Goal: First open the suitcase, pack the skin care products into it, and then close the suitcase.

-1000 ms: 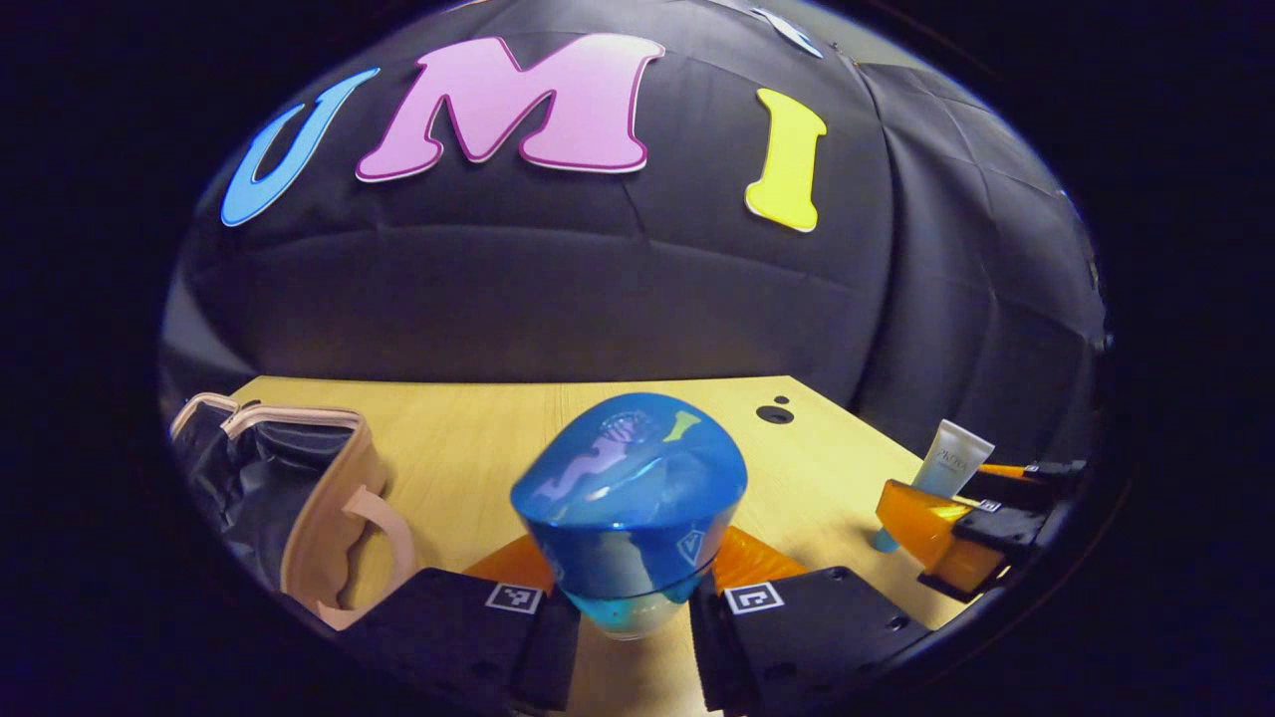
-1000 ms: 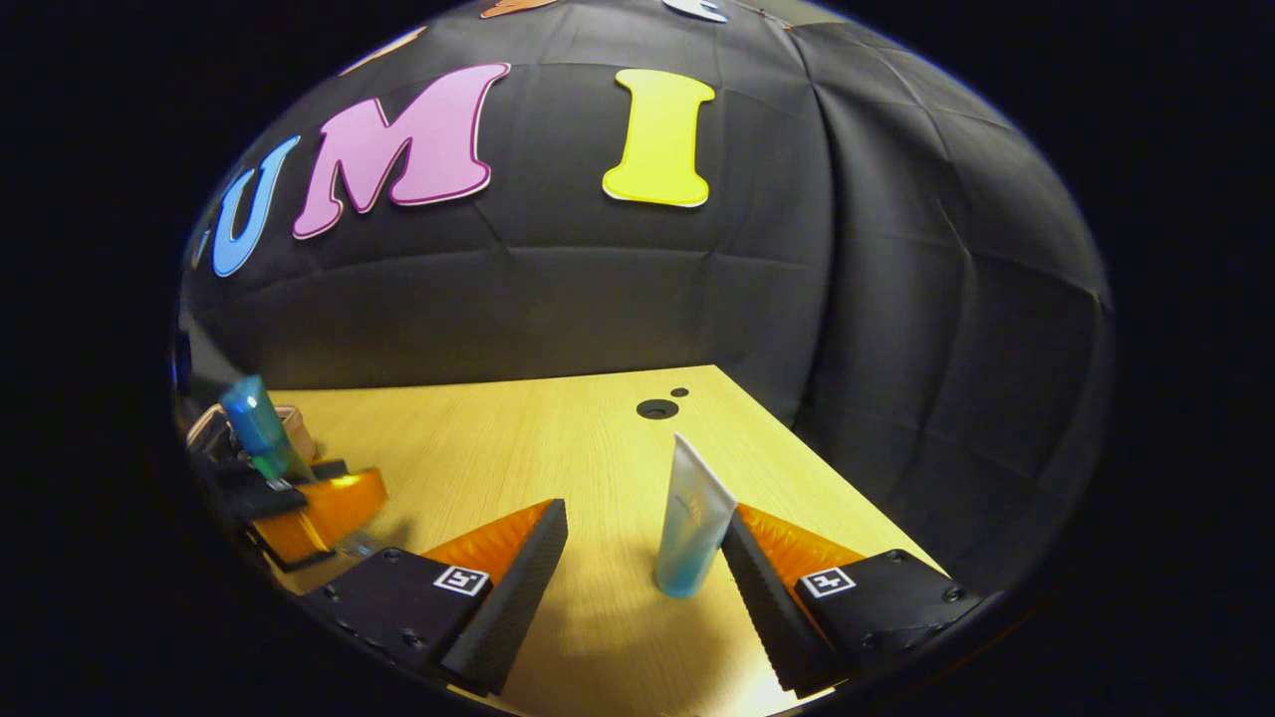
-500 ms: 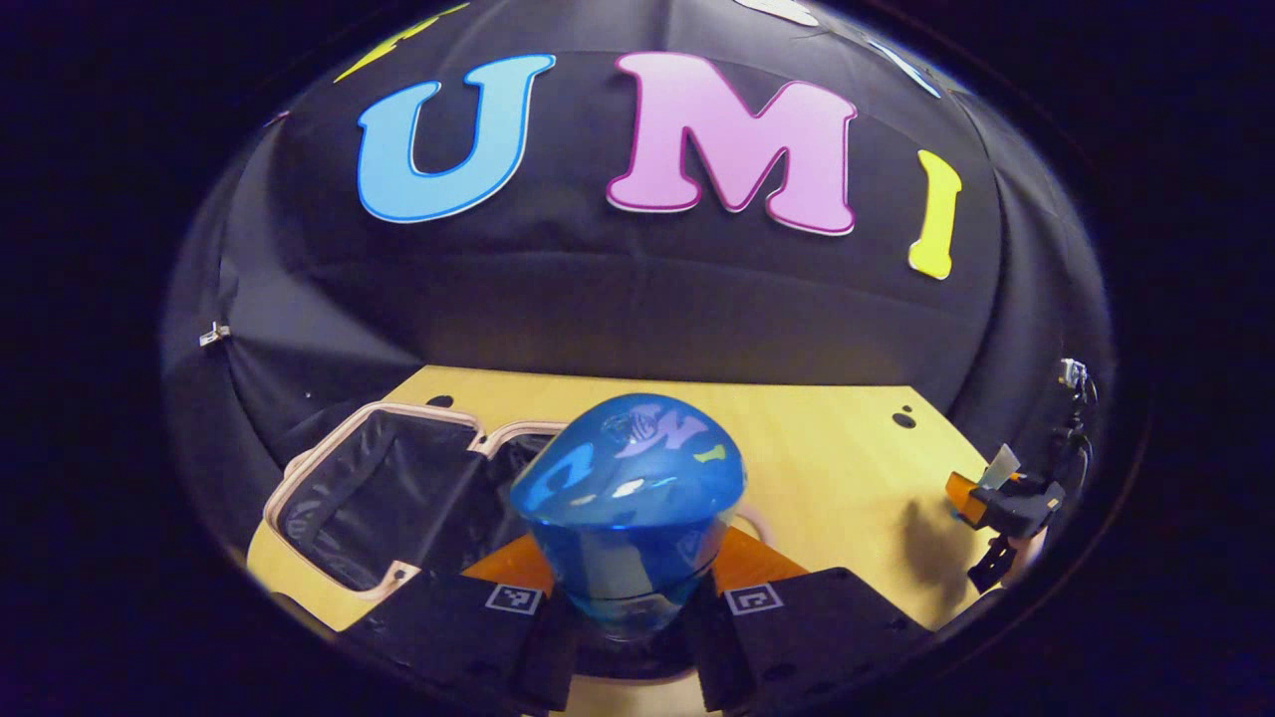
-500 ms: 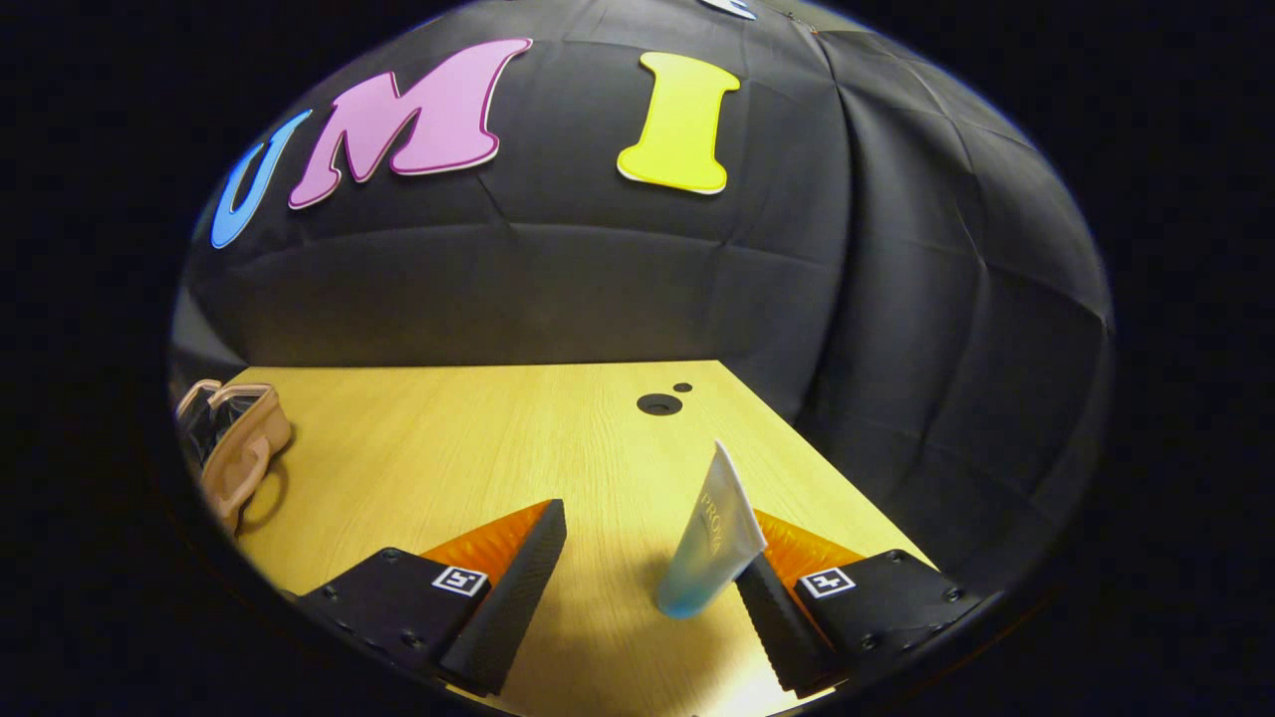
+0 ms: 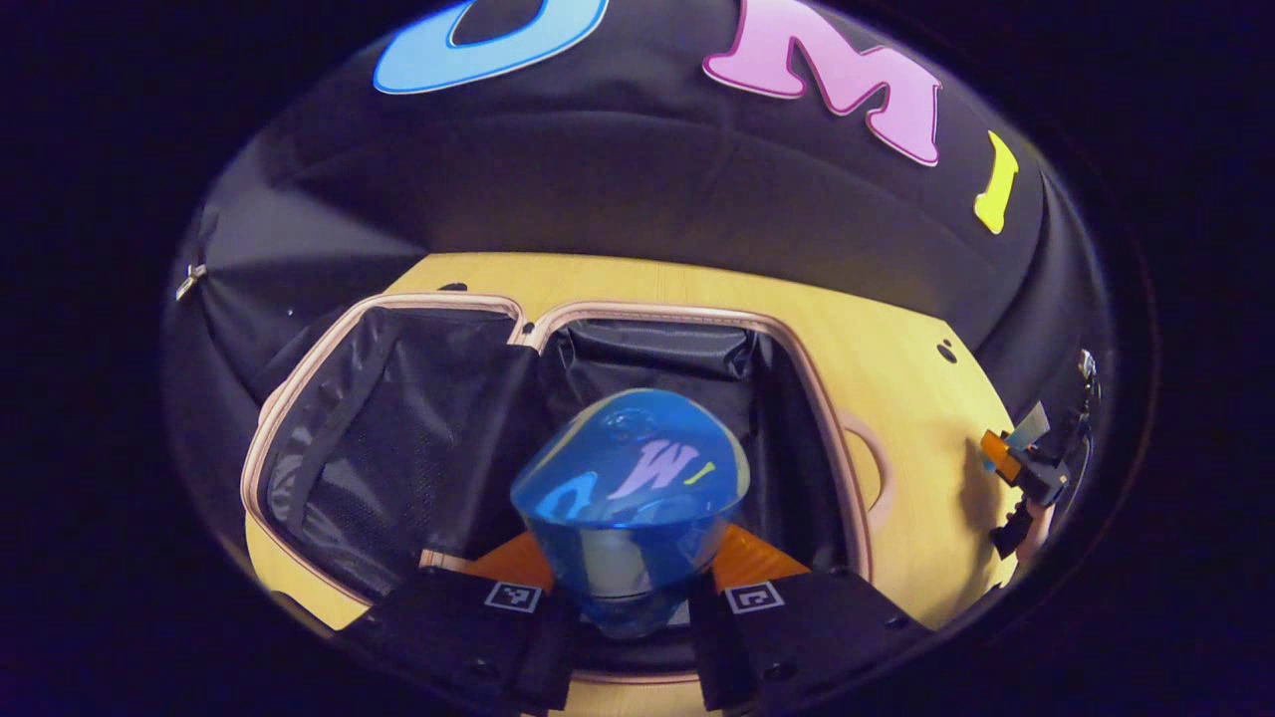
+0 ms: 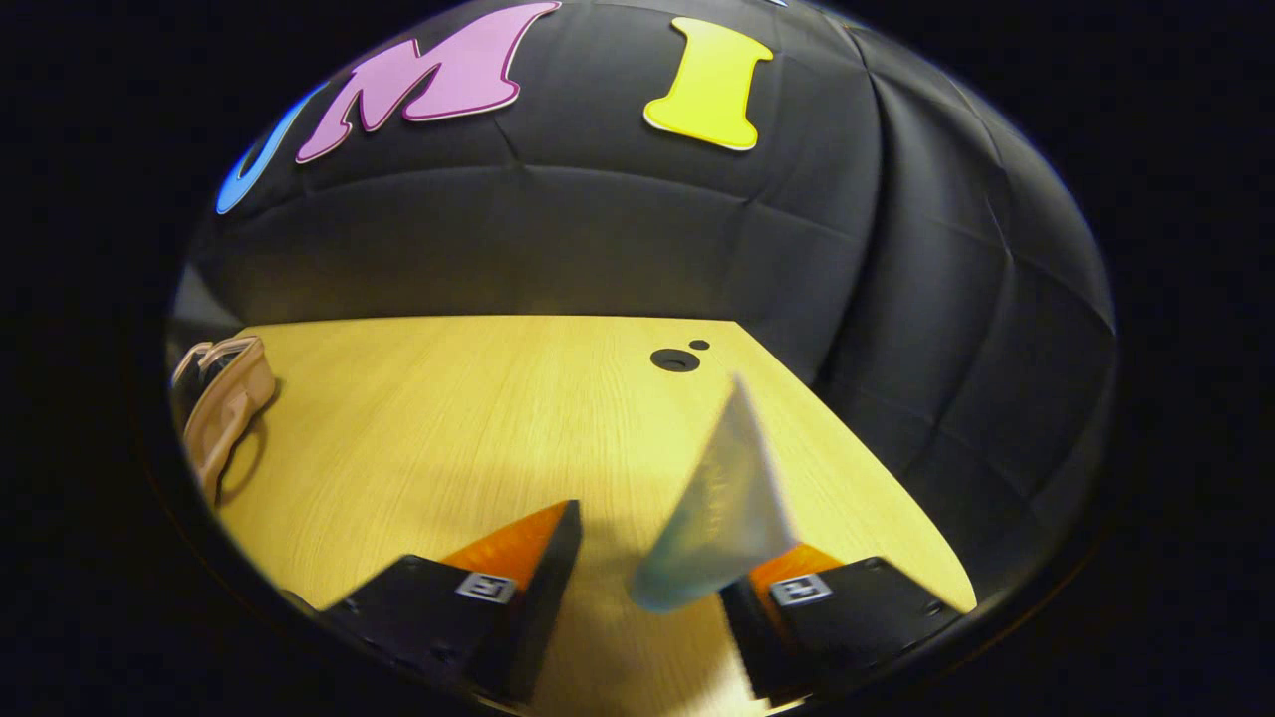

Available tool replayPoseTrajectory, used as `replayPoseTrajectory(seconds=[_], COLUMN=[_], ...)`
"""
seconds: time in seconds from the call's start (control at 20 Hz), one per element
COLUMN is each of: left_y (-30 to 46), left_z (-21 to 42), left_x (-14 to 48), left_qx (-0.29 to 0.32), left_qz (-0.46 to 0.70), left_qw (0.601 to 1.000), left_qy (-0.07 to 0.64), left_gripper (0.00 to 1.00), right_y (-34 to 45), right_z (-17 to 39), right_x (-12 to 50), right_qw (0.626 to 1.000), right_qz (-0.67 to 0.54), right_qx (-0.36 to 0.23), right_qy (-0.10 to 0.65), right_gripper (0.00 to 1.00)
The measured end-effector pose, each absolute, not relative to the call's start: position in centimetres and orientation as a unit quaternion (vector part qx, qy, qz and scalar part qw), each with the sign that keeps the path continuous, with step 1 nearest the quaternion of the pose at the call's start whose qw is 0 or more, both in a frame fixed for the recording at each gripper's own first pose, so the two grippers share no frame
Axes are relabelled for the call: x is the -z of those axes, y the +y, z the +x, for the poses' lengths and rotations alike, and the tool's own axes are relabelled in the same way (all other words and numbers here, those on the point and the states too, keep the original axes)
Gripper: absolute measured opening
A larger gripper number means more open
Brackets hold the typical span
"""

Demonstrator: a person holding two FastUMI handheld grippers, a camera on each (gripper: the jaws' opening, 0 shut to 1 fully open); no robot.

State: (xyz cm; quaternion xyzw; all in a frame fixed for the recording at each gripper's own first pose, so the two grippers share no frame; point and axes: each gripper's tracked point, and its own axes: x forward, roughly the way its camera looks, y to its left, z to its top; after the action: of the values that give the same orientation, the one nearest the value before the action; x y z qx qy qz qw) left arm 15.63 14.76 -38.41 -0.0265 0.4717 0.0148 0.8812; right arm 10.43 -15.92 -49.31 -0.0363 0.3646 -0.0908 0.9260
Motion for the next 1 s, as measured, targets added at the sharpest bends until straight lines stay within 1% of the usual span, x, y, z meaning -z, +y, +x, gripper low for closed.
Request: replayPoseTrajectory(seconds=[0.05,0.1,0.15,0.2,0.25,0.3,0.4,0.45,0.5,0.55,0.6,0.65,0.7,0.8,0.85,0.9,1.0], left_y=[14.6,14.7,14.7,15.0,15.4,15.7,16.0,16.2,16.2,16.1,16.2,16.2,16.1,16.1,16.1,16.2,16.6], left_z=[16.0,16.6,16.8,17.2,17.5,17.7,17.9,17.9,17.9,18.1,18.2,18.1,18.0,18.1,18.3,18.3,18.2], left_x=[39.3,40.0,40.6,41.7,42.3,42.9,43.8,44.3,44.5,44.5,44.5,44.7,44.9,44.9,45.2,45.0,45.3], left_qx=[-0.011,-0.009,-0.01,-0.015,-0.019,-0.021,-0.023,-0.023,-0.022,-0.016,-0.008,-0.003,-0.001,0.002,0.008,0.009,0.013], left_qz=[-0.024,-0.027,-0.031,-0.037,-0.037,-0.036,-0.031,-0.028,-0.023,-0.017,-0.01,-0.005,-0.002,0.008,0.014,0.023,0.039], left_qw=[0.875,0.868,0.86,0.848,0.838,0.826,0.807,0.797,0.786,0.779,0.771,0.759,0.749,0.721,0.712,0.704,0.685], left_qy=[0.484,0.496,0.51,0.529,0.544,0.562,0.59,0.603,0.617,0.627,0.636,0.651,0.663,0.692,0.702,0.71,0.727], left_gripper=[0.52,0.52,0.52,0.52,0.48,0.52,0.52,0.48,0.52,0.52,0.52,0.52,0.52,0.48,0.49,0.48,0.48], right_y=[-15.7,-15.4,-15.3,-15.1,-15.1,-15.0,-14.8,-14.7,-14.8,-14.7,-14.6,-14.6,-14.4,-13.4,-12.9,-12.5,-11.1], right_z=[10.6,10.5,10.6,10.7,10.7,10.7,10.8,10.7,10.6,10.1,9.7,9.3,9.3,9.5,9.4,9.3,9.0], right_x=[50.0,50.0,50.1,50.1,49.9,49.9,49.8,49.8,49.8,49.5,49.2,48.6,47.3,44.7,43.7,42.8,40.9], right_qw=[0.924,0.923,0.924,0.924,0.925,0.925,0.927,0.928,0.927,0.925,0.924,0.923,0.926,0.934,0.935,0.936,0.938], right_qz=[-0.03,-0.023,-0.017,-0.013,-0.01,-0.008,-0.008,-0.008,-0.01,-0.004,-0.001,-0.002,-0.001,0.009,0.008,0.007,0.003], right_qx=[0.085,0.081,0.077,0.073,0.071,0.066,0.053,0.044,0.04,0.035,0.031,0.028,0.027,0.02,0.013,0.007,-0.008], right_qy=[0.372,0.377,0.375,0.375,0.374,0.373,0.371,0.371,0.373,0.378,0.382,0.383,0.376,0.358,0.354,0.352,0.346], right_gripper=[0.54,0.53,0.55,0.37,0.36,0.4,0.35,0.4,0.36,0.31,0.36,0.32,0.32,0.31,0.36,0.31,0.31])
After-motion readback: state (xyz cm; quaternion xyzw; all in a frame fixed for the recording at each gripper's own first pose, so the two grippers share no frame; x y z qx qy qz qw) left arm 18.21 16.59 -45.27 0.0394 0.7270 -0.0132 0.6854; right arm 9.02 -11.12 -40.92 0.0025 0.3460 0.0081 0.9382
